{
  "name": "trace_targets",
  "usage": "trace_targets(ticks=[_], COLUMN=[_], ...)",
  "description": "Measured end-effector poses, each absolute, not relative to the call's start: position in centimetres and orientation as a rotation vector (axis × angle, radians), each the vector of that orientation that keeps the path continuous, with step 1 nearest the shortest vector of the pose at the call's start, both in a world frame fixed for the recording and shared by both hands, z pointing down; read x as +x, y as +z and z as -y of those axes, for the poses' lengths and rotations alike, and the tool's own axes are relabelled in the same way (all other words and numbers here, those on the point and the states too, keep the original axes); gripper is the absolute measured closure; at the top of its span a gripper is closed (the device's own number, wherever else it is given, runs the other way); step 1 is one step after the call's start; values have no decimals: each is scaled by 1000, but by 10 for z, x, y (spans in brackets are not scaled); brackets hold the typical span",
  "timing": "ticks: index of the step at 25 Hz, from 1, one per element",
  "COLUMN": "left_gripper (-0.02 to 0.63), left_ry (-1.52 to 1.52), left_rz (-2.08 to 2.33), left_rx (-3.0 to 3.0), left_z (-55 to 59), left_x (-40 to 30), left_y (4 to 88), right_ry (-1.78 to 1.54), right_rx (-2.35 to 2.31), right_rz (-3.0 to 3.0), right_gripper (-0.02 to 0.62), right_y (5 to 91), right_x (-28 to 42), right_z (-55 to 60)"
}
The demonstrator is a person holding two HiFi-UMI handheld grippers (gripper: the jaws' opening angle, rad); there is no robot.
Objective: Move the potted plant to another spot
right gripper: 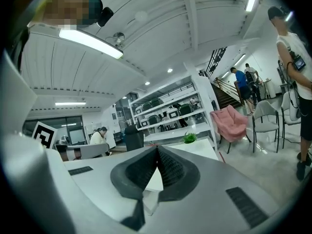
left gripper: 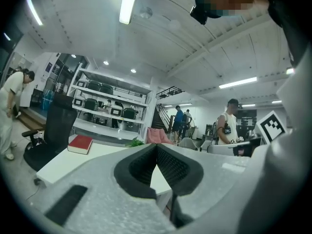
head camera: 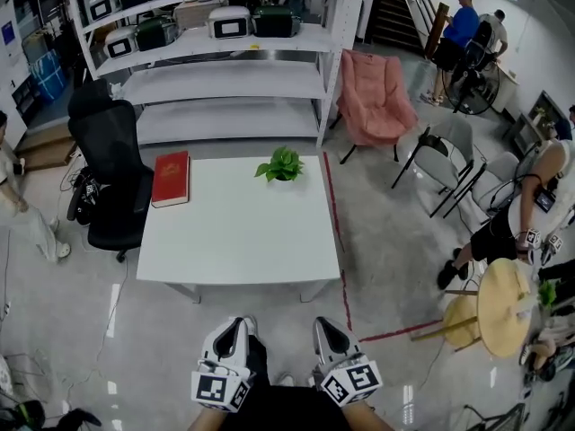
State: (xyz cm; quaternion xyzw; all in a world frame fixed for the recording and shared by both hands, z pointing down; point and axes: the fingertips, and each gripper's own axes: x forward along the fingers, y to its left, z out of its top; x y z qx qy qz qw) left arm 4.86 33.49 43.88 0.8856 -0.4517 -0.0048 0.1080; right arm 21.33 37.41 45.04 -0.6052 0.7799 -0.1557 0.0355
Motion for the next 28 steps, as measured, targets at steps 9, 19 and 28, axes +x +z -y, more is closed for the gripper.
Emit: trace_targets(ticks=[9,19,28], left_gripper=[592,592,592], left_ry=[-35,-13,-19], left_rz=[1225,1089,1055], left_rx=[2648,2686,2649], left_z=[-209,-102,-60], left_x=[45,20,-2], left_y=[430,434,440], right_ry=[-533,-575,-587], right_rx=[-1906,-1959,-1990], right_rz=[-2370,-2342,-2448], right_gripper=[586,586,586], right_y=[453,460,467], right_x=[201,166,141], right_z=[-261,-147,-98])
